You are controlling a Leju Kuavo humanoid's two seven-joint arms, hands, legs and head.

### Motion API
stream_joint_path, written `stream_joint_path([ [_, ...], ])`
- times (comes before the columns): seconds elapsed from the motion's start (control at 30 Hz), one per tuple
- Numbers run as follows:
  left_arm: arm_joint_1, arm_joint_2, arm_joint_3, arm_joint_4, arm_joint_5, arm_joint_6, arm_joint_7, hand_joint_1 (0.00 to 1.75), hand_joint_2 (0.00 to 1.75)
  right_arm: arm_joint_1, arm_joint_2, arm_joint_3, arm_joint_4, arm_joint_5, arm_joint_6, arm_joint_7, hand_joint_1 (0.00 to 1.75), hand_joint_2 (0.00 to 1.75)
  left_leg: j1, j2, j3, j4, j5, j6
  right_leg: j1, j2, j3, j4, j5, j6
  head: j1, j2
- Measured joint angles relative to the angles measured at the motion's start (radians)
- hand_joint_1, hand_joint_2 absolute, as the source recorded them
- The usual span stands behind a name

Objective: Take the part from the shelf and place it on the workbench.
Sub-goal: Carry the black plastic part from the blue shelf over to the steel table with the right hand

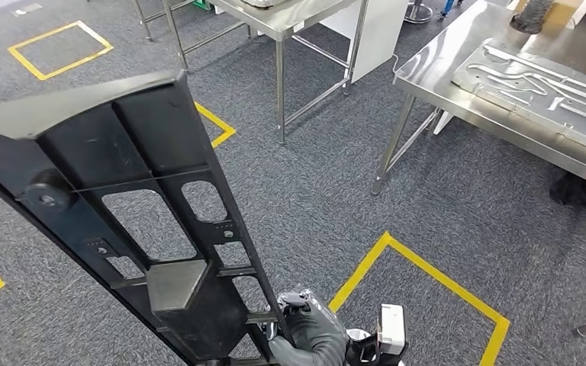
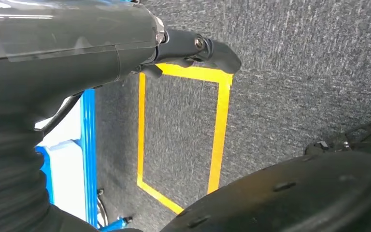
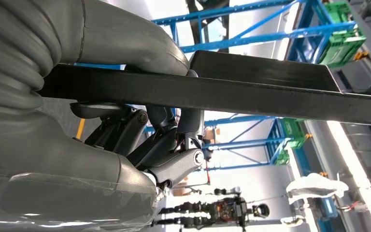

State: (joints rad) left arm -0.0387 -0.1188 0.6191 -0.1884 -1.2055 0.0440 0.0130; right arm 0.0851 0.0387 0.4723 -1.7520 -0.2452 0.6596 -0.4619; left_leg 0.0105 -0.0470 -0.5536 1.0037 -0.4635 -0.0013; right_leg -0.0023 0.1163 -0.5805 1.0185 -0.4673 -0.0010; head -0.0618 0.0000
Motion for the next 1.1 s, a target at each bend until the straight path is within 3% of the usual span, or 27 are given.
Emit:
stream_joint_path([
  [0.03, 0.000, -0.001, 0.000, 0.000, -0.001, 0.000, -0.002, 0.00, 1.75, -0.001, 0.000, 0.000, -0.001, 0.002, -0.002, 0.000, 1.75, 1.75, 0.001, 0.011, 0.002, -0.004, 0.002, 0.007, 0.001, -0.022, -0.009, 0.019, -0.013, 0.005, 0.000, 0.000],
  [0.1, 0.002, -0.002, 0.000, 0.000, -0.003, -0.001, -0.003, 0.00, 1.75, -0.005, 0.000, 0.000, -0.004, 0.008, -0.006, -0.001, 1.75, 1.75, 0.000, 0.036, 0.003, -0.008, 0.002, 0.018, 0.000, -0.082, -0.055, 0.117, -0.069, 0.012, 0.000, 0.000],
  [0.17, 0.004, -0.002, 0.000, 0.000, -0.006, -0.003, -0.003, 0.00, 1.75, -0.009, -0.001, 0.000, -0.005, 0.011, -0.011, -0.001, 1.75, 1.75, -0.002, 0.061, 0.003, -0.008, -0.001, 0.022, -0.004, -0.105, -0.124, 0.250, -0.124, 0.019, 0.000, 0.000],
  [0.2, 0.004, -0.001, 0.000, 0.000, -0.008, -0.004, -0.003, 0.00, 1.75, -0.009, -0.001, 0.000, -0.005, 0.012, -0.013, 0.000, 1.75, 1.75, -0.003, 0.074, 0.004, -0.008, -0.002, 0.021, -0.006, -0.107, -0.143, 0.285, -0.128, 0.021, 0.000, 0.000],
  [0.23, 0.004, -0.001, 0.000, 0.000, -0.010, -0.005, -0.003, 0.00, 1.75, -0.010, -0.001, 0.000, -0.005, 0.012, -0.015, 0.001, 1.75, 1.75, -0.003, 0.087, 0.006, -0.008, -0.004, 0.021, -0.006, -0.110, -0.141, 0.279, -0.113, 0.022, 0.000, 0.000],
  [0.27, 0.005, -0.002, 0.000, 0.000, -0.011, -0.005, -0.004, 0.00, 1.75, -0.010, -0.002, -0.001, -0.005, 0.012, -0.015, 0.001, 1.75, 1.75, -0.003, 0.098, 0.009, -0.008, -0.007, 0.019, -0.007, -0.116, -0.118, 0.233, -0.082, 0.021, 0.000, 0.000],
  [0.33, 0.006, -0.002, 0.000, 0.000, -0.012, -0.005, -0.003, 0.00, 1.75, -0.014, -0.002, -0.002, -0.006, 0.011, -0.015, 0.003, 1.75, 1.75, -0.007, 0.117, 0.017, -0.007, -0.013, 0.013, -0.001, -0.152, -0.043, 0.087, -0.019, 0.013, 0.000, 0.000],
  [0.4, 0.008, -0.002, 0.000, 0.000, -0.012, -0.004, -0.002, 0.00, 1.75, -0.018, -0.002, -0.004, -0.009, 0.009, -0.017, 0.004, 1.75, 1.75, -0.013, 0.132, 0.022, -0.005, -0.019, 0.004, 0.007, -0.176, -0.004, 0.004, 0.001, 0.001, 0.000, 0.000],
  [0.47, 0.010, -0.002, 0.000, 0.000, -0.011, -0.003, -0.002, 0.00, 1.75, -0.017, -0.002, -0.009, -0.014, 0.006, -0.025, 0.006, 1.75, 1.75, -0.016, 0.149, 0.027, -0.007, -0.023, -0.005, 0.008, -0.162, -0.005, -0.005, 0.000, -0.008, 0.000, 0.000],
  [0.53, 0.011, -0.002, 0.000, -0.001, -0.011, -0.002, -0.003, 0.00, 1.75, -0.014, -0.002, -0.018, -0.018, 0.006, -0.035, 0.008, 1.75, 1.75, -0.016, 0.130, 0.025, 0.007, -0.037, -0.015, 0.001, -0.141, -0.002, -0.011, 0.004, -0.017, 0.000, 0.000],
  [0.6, 0.010, -0.003, 0.000, -0.001, -0.010, 0.002, 0.000, 0.00, 1.75, -0.010, -0.001, -0.025, -0.023, 0.005, -0.038, 0.010, 1.75, 1.75, -0.014, 0.077, -0.014, 0.095, -0.089, -0.023, -0.006, -0.122, 0.003, -0.016, 0.009, -0.026, 0.000, 0.000],
  [0.67, 0.007, -0.004, 0.000, -0.001, -0.008, 0.009, 0.004, 0.00, 1.75, -0.003, -0.001, -0.030, -0.027, 0.004, -0.036, 0.013, 1.75, 1.75, -0.012, 0.050, -0.082, 0.234, -0.150, -0.027, -0.005, -0.100, 0.003, -0.015, 0.009, -0.030, 0.000, 0.000],
  [0.7, 0.007, -0.004, 0.000, -0.001, -0.006, 0.013, 0.007, 0.00, 1.75, 0.002, -0.001, -0.032, -0.028, 0.005, -0.036, 0.017, 1.75, 1.75, -0.010, 0.048, -0.106, 0.279, -0.158, -0.028, -0.004, -0.087, 0.004, -0.015, 0.009, -0.031, 0.000, 0.000],
  [0.73, 0.006, -0.005, 0.000, -0.001, -0.004, 0.017, 0.010, 0.00, 1.75, 0.006, -0.001, -0.034, -0.028, 0.006, -0.035, 0.020, 1.75, 1.75, -0.008, 0.048, -0.114, 0.287, -0.147, -0.029, -0.004, -0.073, 0.006, -0.014, 0.008, -0.030, 0.000, 0.000],
  [0.77, 0.006, -0.005, 0.000, -0.001, -0.002, 0.021, 0.013, 0.00, 1.75, 0.010, -0.001, -0.036, -0.028, 0.007, -0.035, 0.023, 1.75, 1.75, -0.005, 0.045, -0.103, 0.253, -0.115, -0.030, -0.004, -0.058, 0.007, -0.012, 0.007, -0.029, 0.000, 0.000],
  [0.8, 0.007, -0.005, 0.001, -0.001, 0.001, 0.024, 0.017, 0.00, 1.75, 0.012, -0.001, -0.038, -0.028, 0.007, -0.034, 0.025, 1.75, 1.75, -0.001, 0.036, -0.076, 0.186, -0.072, -0.031, -0.005, -0.043, 0.009, -0.009, 0.005, -0.026, 0.000, 0.000],
  [0.87, 0.008, -0.005, 0.002, -0.001, 0.005, 0.029, 0.023, 0.00, 1.75, 0.014, -0.001, -0.039, -0.028, 0.008, -0.033, 0.027, 1.75, 1.75, 0.007, -0.007, -0.021, 0.057, -0.018, -0.029, -0.005, -0.016, 0.007, -0.001, 0.001, -0.017, 0.000, 0.000],
  [0.93, 0.007, -0.006, 0.004, -0.001, 0.011, 0.034, 0.023, 0.00, 1.75, 0.015, -0.001, -0.040, -0.028, 0.007, -0.031, 0.026, 1.75, 1.75, 0.007, -0.030, -0.004, 0.016, -0.013, -0.020, -0.006, 0.002, -0.001, 0.002, 0.001, -0.004, 0.000, 0.000],
  [1.0, 0.007, -0.007, 0.005, -0.001, 0.015, 0.039, 0.019, 0.00, 1.75, 0.016, -0.002, -0.040, -0.027, 0.006, -0.029, 0.025, 1.75, 1.75, 0.005, -0.011, -0.004, 0.011, -0.009, -0.005, -0.009, 0.012, -0.006, 0.002, 0.002, 0.009, 0.000, 0.000],
  [1.03, 0.008, -0.008, 0.005, -0.001, 0.015, 0.043, 0.015, 0.00, 1.75, 0.015, -0.002, -0.040, -0.027, 0.004, -0.028, 0.024, 1.75, 1.75, 0.005, 0.000, -0.002, 0.007, -0.006, 0.003, -0.009, -0.002, -0.010, 0.010, -0.004, 0.015, 0.000, 0.000],
  [1.1, 0.013, -0.010, 0.006, -0.001, 0.015, 0.046, 0.005, 0.00, 1.75, 0.009, -0.003, -0.040, -0.027, 0.002, -0.026, 0.022, 1.75, 1.75, 0.006, 0.027, 0.000, 0.000, -0.003, 0.015, -0.007, -0.059, -0.045, 0.081, -0.046, 0.024, 0.000, 0.000],
])
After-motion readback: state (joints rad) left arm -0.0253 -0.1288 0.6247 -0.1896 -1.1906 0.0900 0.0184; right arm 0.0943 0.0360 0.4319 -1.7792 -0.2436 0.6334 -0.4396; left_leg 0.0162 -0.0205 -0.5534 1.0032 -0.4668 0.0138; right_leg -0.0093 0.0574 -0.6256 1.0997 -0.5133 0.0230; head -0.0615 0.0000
